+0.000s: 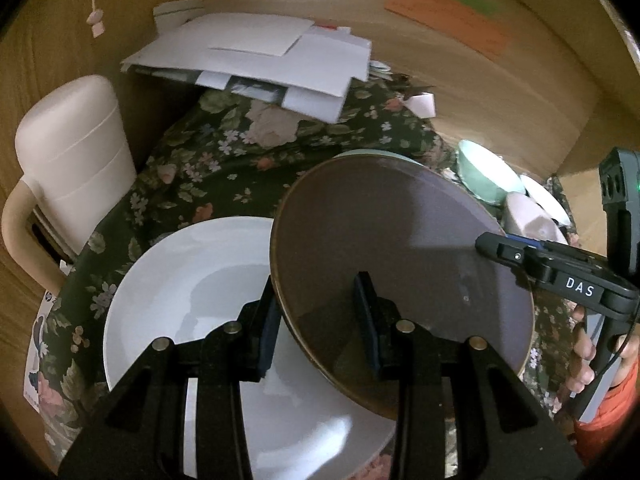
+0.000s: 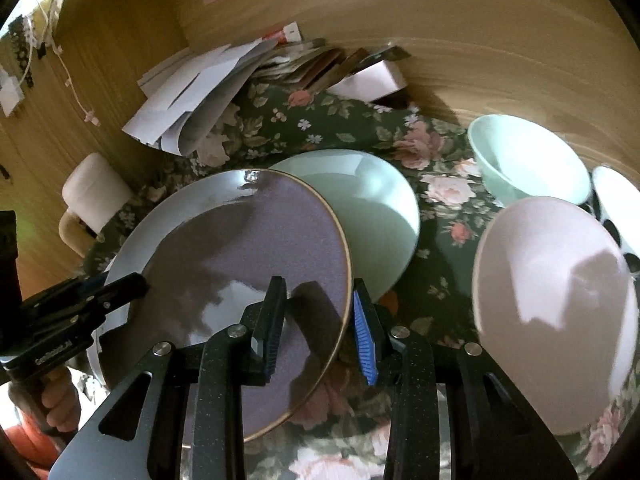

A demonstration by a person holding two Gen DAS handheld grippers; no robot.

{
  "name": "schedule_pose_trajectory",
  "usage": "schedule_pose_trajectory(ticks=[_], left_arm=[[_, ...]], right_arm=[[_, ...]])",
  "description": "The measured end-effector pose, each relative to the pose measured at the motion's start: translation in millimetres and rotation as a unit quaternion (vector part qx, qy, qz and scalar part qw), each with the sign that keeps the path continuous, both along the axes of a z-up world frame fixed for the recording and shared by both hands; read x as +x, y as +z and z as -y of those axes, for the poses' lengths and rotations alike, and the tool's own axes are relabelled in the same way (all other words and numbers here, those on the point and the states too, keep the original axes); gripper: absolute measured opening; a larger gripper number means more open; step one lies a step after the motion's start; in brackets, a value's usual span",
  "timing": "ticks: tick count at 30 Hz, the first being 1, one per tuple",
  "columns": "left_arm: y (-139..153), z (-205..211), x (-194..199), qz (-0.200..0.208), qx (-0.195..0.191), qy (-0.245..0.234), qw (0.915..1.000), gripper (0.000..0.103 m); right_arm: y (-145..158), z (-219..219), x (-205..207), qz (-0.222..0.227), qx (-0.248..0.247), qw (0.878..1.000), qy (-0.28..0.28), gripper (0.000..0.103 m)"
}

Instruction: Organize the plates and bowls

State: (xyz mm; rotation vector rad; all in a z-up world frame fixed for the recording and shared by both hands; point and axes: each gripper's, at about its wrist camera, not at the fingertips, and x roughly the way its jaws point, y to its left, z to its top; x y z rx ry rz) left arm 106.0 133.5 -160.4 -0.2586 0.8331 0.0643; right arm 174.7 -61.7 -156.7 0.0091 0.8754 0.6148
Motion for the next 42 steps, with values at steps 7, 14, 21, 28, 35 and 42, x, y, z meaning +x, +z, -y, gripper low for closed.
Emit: schedule_pose_trajectory(ticks=[7,14,21,28,35,42], left_arm=[[10,17,-10,0.018,0.003,-0.018,0.9997,0.035],[18,34,-24,0.028,0.004,-0.034,0.999,0.035],[20,51,-36,0.032,0.009,-0.045,0.9984,0.035],[16,70,-46,0.03,0.012,-0.057,0.9979,0.036],[8,89,-51,0.022,0.013,-0.071,0.9972,0.036],[0,105,-51,0.009,0.017,-0.082,0.9964,0.036]], right_arm=[[7,8,-21,0.016,0.006,1.0,-0.018,0.031],[11,27,-39,0.025,0.015,0.999,-0.031,0.031],[10,43,-56,0.029,0.022,0.999,-0.04,0.031],[5,61,-72,0.026,0.027,0.998,-0.055,0.031],[-5,81,-82,0.018,0.03,0.997,-0.069,0.031],[-18,97,-86,0.003,0.034,0.996,-0.081,0.031]])
